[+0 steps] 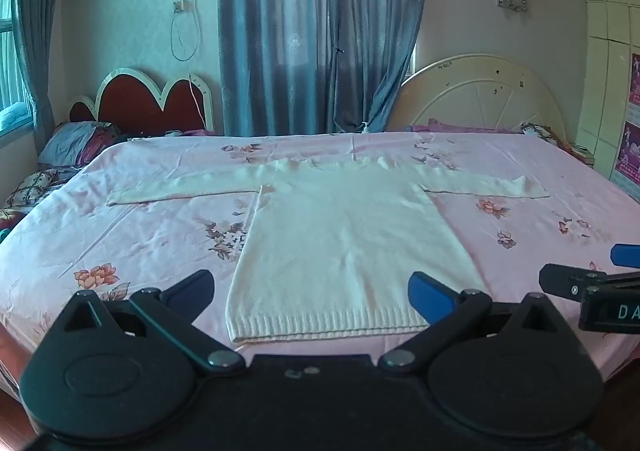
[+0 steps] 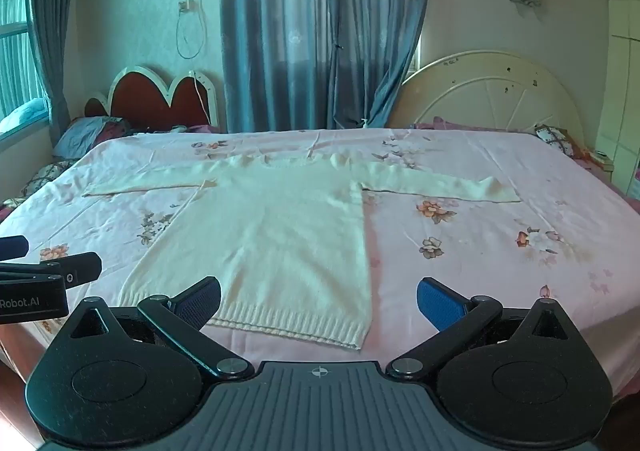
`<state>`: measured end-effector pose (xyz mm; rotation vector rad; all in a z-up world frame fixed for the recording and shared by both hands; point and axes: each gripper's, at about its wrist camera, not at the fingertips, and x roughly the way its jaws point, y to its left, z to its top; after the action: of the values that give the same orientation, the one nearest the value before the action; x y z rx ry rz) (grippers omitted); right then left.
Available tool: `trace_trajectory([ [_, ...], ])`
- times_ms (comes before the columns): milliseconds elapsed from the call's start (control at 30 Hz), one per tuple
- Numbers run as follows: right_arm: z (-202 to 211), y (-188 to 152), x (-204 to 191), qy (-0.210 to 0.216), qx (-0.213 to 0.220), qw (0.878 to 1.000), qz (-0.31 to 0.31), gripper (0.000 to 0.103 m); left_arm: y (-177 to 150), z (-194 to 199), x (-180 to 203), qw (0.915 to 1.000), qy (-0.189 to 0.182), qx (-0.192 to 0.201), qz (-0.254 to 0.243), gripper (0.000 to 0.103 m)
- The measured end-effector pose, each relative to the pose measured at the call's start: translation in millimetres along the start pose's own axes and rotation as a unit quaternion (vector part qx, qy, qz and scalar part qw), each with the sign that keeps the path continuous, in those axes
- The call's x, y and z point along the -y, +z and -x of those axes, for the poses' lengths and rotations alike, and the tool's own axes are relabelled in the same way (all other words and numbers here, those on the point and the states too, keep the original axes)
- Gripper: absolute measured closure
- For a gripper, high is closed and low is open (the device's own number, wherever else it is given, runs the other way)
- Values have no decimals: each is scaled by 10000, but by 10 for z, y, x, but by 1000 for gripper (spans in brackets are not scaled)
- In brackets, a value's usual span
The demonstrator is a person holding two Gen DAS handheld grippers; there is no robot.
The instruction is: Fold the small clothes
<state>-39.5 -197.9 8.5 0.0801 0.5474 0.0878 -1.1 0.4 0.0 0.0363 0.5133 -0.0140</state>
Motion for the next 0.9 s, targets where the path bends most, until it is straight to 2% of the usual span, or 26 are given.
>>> trace_trajectory([
  [900,12,48,-7,-1,-13,10000,-31,0,23,-13,49,9999,12,-75,-108,0],
])
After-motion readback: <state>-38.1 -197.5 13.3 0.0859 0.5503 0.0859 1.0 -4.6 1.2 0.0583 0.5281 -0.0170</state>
